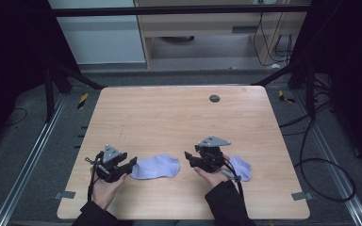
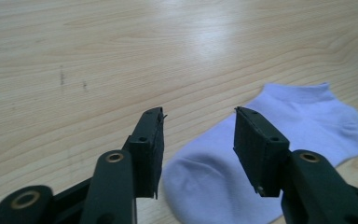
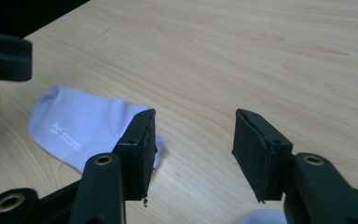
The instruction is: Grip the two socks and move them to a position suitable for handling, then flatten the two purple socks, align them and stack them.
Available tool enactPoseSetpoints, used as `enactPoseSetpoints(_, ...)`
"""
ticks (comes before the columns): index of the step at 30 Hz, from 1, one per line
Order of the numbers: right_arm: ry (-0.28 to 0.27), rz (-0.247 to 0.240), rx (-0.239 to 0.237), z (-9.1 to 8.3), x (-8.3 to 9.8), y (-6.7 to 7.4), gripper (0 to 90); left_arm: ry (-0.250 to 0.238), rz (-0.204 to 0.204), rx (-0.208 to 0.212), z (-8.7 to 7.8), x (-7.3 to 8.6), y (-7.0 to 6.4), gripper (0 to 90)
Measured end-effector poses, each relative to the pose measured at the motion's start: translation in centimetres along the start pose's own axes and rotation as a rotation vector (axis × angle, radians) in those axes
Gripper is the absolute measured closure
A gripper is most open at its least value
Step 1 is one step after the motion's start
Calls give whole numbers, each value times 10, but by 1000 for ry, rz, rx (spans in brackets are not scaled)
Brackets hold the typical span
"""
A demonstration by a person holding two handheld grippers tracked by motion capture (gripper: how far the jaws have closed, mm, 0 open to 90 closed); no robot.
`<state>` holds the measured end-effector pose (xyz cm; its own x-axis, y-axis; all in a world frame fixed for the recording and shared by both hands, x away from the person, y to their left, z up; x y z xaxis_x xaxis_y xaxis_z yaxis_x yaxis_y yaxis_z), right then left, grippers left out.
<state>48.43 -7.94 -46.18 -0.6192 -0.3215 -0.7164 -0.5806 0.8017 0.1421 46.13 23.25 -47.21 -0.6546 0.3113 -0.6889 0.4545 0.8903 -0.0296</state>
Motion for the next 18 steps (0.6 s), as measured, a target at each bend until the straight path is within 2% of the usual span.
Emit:
enactPoseSetpoints(2,-15,9,4,-8,1,-8,461,-3,6,15,0,-1,-4,492)
enactPoseSetpoints(5,-34,14,36,-27,6,-26,416,-3,-4,54,1,-3,-10,461)
enactPoseSetpoints(10,-20,12,87,-46,21,-45,366,7,-1,88,4,-6,-20,431)
enactPoseSetpoints(11,-14,8,109,-53,28,-53,355,10,2,88,4,-7,-22,424)
enactPoseSetpoints(18,-2,28,150,-76,56,-76,343,8,25,106,5,-16,-35,407)
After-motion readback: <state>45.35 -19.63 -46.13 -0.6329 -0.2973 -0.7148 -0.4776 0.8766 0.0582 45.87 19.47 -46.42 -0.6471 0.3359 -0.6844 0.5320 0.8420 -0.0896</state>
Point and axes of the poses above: each handheld gripper's, and its own axes: z roughly forward along the jaws, x roughly out of its underside, y roughly to its left, the point moved 2 cm from there along z, roughly forward along the jaws, and after that the axes turned 11 degrees about y, right-handed, at the moved point
